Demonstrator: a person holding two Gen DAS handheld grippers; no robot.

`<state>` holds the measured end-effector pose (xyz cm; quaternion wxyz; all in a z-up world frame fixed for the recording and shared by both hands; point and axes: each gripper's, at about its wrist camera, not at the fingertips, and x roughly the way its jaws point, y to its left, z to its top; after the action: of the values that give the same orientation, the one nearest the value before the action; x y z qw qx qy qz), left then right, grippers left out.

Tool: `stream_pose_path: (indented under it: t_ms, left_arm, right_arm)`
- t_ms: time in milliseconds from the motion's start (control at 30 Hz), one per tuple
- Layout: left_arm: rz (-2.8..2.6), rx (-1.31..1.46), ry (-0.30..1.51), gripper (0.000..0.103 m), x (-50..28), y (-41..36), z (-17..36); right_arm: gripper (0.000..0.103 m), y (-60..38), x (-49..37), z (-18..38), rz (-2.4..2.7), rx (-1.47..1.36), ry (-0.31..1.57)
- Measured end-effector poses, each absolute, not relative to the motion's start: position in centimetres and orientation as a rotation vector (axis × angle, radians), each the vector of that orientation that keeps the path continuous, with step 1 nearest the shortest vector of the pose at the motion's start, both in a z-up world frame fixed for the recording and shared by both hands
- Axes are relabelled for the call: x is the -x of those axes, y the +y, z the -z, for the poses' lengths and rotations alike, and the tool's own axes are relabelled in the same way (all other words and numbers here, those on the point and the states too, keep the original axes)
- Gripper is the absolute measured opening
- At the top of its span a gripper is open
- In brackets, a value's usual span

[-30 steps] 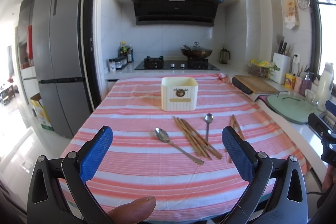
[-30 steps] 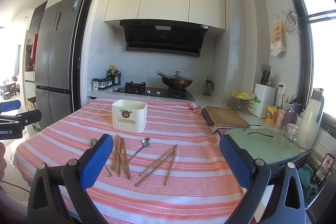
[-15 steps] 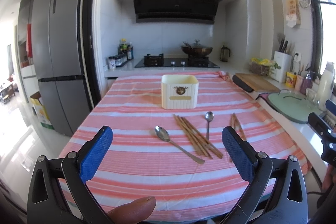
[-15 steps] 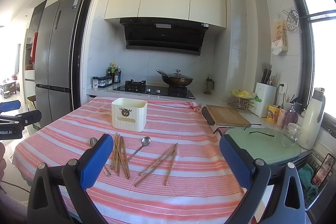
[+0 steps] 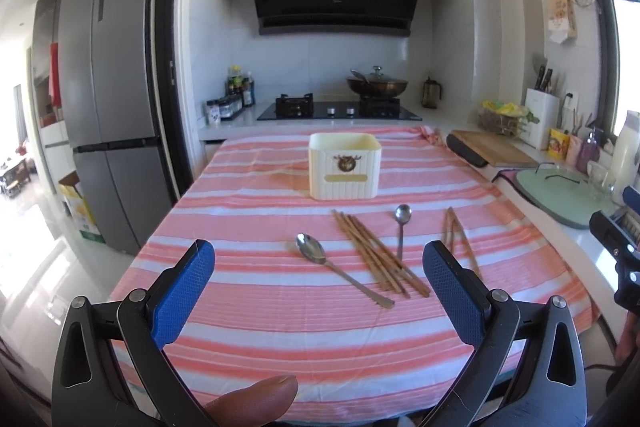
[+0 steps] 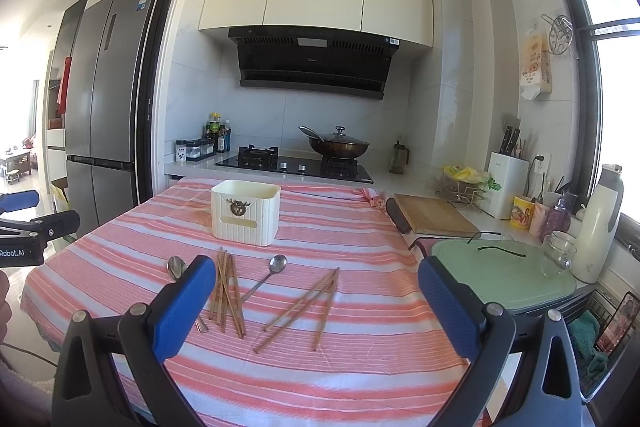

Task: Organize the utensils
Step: 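Move the left tool toward the large spoon while the right tool approaches a loose chopstick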

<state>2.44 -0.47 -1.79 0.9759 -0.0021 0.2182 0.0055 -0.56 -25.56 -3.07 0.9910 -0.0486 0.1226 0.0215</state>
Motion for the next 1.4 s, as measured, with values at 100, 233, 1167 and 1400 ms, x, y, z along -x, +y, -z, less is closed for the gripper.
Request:
stream_pose_path:
  t_ms: [100,233,1167,1400]
  left_arm:
    - [-0.012,0.006,0.453,0.103,-2.8,-0.4,2.1]
    - [-0.015,0.008,0.483,0.103,-3.7,-0.3,2.6]
    - [-0.186,0.072,0.973,0.103,-23.4,-1.8,18.3]
    - [-0.197,0.063,0.998,0.103,-24.0,-1.7,19.6]
  right_arm:
    - [0.103,-25.5,0.4,3.2,-0.043,0.098,0.253]
    - [0.103,-25.7,-0.2,3.6,-0.044,0.096,0.271]
    - [0.103,-29.6,-9.6,9.3,-0.025,0.058,0.488]
    - [0.103,-31.3,-16.8,13.8,-0.148,-0.014,0.709]
